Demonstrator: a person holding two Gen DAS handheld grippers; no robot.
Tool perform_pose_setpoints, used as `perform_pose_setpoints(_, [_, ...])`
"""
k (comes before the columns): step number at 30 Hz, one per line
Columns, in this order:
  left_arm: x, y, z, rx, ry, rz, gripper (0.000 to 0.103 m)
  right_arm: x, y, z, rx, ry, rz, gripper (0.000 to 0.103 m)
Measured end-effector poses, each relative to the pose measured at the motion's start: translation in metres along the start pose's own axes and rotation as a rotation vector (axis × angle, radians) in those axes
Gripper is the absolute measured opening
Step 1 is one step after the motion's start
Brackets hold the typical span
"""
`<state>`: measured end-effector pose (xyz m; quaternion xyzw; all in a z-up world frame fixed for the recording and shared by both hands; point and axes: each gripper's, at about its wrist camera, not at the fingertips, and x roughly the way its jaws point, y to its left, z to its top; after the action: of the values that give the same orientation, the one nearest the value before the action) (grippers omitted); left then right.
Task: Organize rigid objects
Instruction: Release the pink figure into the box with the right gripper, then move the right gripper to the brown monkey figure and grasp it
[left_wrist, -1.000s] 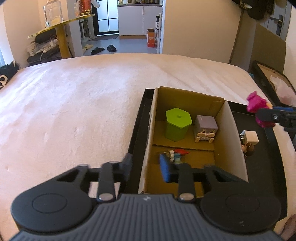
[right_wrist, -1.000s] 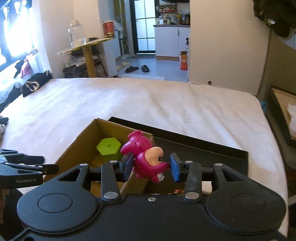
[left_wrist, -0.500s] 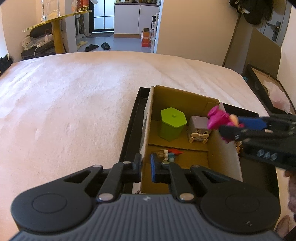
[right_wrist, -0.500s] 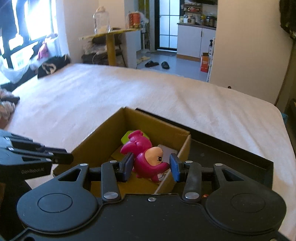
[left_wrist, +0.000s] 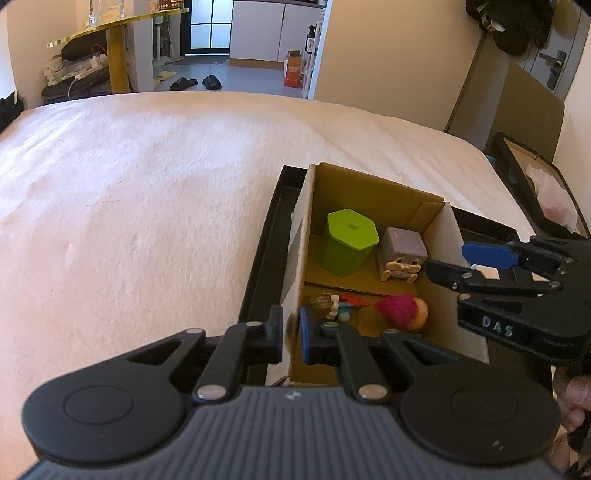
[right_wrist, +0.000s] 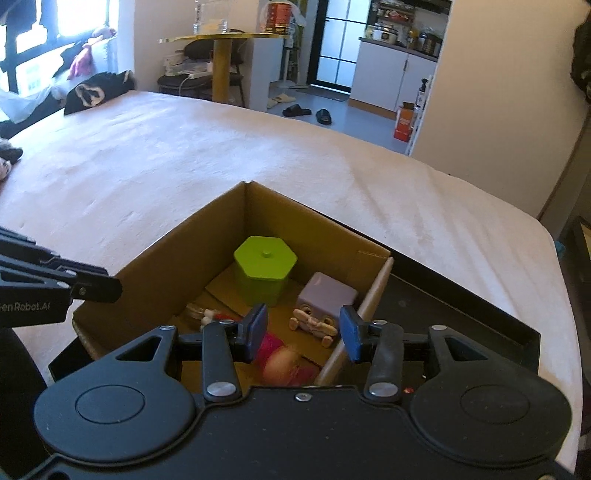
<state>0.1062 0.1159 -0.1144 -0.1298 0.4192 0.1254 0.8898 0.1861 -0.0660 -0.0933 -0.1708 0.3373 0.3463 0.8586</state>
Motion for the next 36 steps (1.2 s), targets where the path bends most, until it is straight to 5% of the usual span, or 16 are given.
perform_pose_setpoints(25, [-0.002,-0.025,0.000,0.080,0.022,0.134,0.013,-0.034,-0.045,0.000,0.207,-0.063,-0.021,0.049])
perform_pose_setpoints(28, [-0.001,-0.025,0.001,0.077,0.029,0.149,0.019,-0.038,-0.045,-0.001,0.211,-0.071,-0.030,0.055])
perform_pose_setpoints(33, [-0.007,-0.028,0.000,0.081,-0.002,0.180,0.045,-0.040,-0.046,-0.003,0.221,-0.070,-0.028,0.056])
perform_pose_setpoints(36, [-0.008,-0.031,0.001,0.091,-0.010,0.193,0.049,-0.038,-0.049,-0.005,0.236,-0.057,-0.039,0.056])
